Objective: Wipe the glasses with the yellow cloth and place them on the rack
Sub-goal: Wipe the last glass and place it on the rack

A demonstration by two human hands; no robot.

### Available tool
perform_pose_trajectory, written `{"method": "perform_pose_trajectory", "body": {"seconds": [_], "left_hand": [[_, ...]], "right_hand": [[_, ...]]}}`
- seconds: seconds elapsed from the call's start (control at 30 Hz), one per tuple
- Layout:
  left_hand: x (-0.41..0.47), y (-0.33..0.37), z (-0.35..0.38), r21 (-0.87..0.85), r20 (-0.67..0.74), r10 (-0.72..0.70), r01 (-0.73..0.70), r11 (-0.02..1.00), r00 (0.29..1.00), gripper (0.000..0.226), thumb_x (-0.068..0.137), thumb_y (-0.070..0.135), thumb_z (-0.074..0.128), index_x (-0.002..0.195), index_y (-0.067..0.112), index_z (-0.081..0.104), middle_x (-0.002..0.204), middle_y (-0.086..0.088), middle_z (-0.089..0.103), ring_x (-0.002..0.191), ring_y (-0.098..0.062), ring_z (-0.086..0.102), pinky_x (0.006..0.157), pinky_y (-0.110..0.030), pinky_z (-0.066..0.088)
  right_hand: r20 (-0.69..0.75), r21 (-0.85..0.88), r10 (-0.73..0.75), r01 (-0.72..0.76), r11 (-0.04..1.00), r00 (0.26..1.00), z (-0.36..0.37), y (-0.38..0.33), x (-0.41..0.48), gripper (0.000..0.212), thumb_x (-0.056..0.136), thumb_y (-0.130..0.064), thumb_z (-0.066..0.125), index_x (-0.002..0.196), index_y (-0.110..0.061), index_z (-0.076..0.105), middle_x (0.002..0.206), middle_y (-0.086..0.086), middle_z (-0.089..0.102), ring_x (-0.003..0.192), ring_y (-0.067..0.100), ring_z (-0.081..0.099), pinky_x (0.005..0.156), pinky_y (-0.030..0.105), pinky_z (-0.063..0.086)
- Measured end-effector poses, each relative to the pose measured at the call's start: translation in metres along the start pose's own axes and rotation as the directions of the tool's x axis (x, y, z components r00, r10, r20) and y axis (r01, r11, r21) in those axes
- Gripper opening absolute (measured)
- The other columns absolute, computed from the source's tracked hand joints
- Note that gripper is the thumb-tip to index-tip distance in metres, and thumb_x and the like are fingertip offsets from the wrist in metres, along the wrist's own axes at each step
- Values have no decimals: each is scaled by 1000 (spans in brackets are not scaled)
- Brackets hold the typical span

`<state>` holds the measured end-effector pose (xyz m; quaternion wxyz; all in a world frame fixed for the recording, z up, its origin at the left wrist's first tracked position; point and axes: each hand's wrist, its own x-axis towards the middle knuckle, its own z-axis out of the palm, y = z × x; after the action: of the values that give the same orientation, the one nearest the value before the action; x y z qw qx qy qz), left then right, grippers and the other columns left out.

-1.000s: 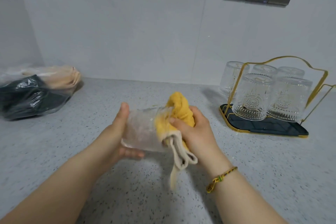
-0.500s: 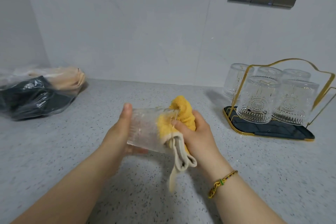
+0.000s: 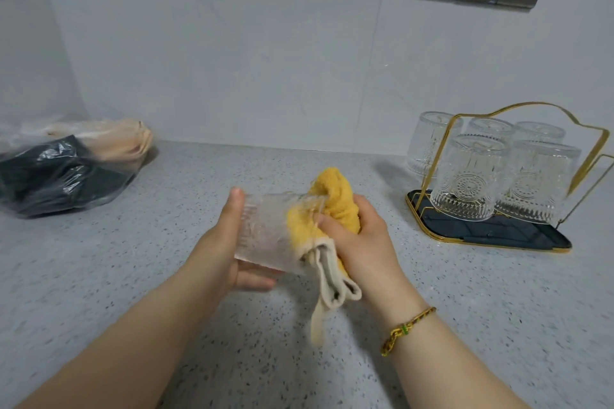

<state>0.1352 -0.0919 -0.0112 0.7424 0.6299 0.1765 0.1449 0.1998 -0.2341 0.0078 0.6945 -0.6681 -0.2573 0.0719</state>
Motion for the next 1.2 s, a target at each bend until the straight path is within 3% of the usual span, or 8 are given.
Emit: {"method": "perform_pose_trajectory", "body": {"seconds": [0.13, 0.23, 0.33, 0.47, 0.63, 0.87, 1.07, 1.2], "left_hand": [[1, 1, -4, -11, 83, -131, 132, 991, 988, 50, 85, 56, 38, 86, 11, 61, 56, -7, 67, 46, -19, 65, 41, -27, 53], [3, -3, -1, -104, 57, 66, -60, 993, 996, 34, 79, 51, 56, 89, 19, 62, 75, -6, 70, 60, -16, 68, 50, -31, 57], [0, -4, 4, -60, 12, 191, -190, 980, 981, 52, 69, 50, 56, 112, 20, 57, 99, -5, 67, 80, -17, 67, 61, -34, 57], [-3, 0, 3, -34, 36, 1, 1, 999, 999, 61, 65, 66, 36, 98, 20, 59, 85, -6, 69, 70, -23, 68, 49, -34, 57], [-3, 4, -2, 16, 79, -185, 185, 983, 979, 59, 86, 57, 35, 75, 4, 57, 46, -11, 57, 35, -19, 54, 36, -22, 48], [-1, -2, 0, -104, 52, 175, -169, 980, 983, 39, 66, 38, 54, 103, 29, 54, 98, -1, 65, 79, -13, 66, 56, -22, 56], [2, -2, -4, -65, 123, -123, 132, 989, 985, 47, 87, 57, 33, 96, 20, 61, 77, -4, 73, 63, -18, 70, 43, -29, 54], [3, -6, -2, -112, 110, -13, 26, 993, 994, 39, 86, 49, 40, 94, 18, 62, 73, -2, 74, 64, -16, 71, 54, -33, 58]], "right_hand": [[9, -149, -137, 137, 979, 990, 3, -1, -5, 32, 74, -7, 68, 83, -32, 51, 76, -14, 58, 63, -11, 55, 56, 4, 41], [17, 8, 84, -84, 996, 996, -3, -3, -2, 14, 81, -15, 63, 79, -26, 54, 77, -7, 61, 63, -2, 59, 56, 9, 46], [53, 111, 274, -279, 954, 960, -7, -3, 0, 25, 88, -17, 51, 64, -18, 48, 60, -4, 52, 43, 1, 52, 44, 10, 42], [-75, -61, 33, -38, 997, 997, -2, -2, 0, 19, 79, -14, 63, 68, -24, 51, 65, -6, 53, 45, -6, 49, 46, 6, 39], [-8, -241, -160, 153, 958, 987, 2, -1, -5, 31, 73, -11, 69, 78, -35, 50, 75, -16, 57, 62, -12, 54, 54, 2, 39], [41, 158, 298, -301, 941, 954, -7, -6, -1, 23, 91, -15, 47, 69, -21, 49, 69, -4, 53, 58, 5, 53, 56, 17, 46], [7, -248, -168, 164, 955, 986, -1, -2, -4, 30, 72, -13, 70, 78, -36, 51, 75, -12, 59, 65, -9, 55, 58, 5, 42], [-39, -174, -91, 83, 981, 995, -3, 0, -2, 24, 74, -12, 68, 78, -30, 53, 75, -10, 59, 62, -4, 55, 55, 4, 41]]}}
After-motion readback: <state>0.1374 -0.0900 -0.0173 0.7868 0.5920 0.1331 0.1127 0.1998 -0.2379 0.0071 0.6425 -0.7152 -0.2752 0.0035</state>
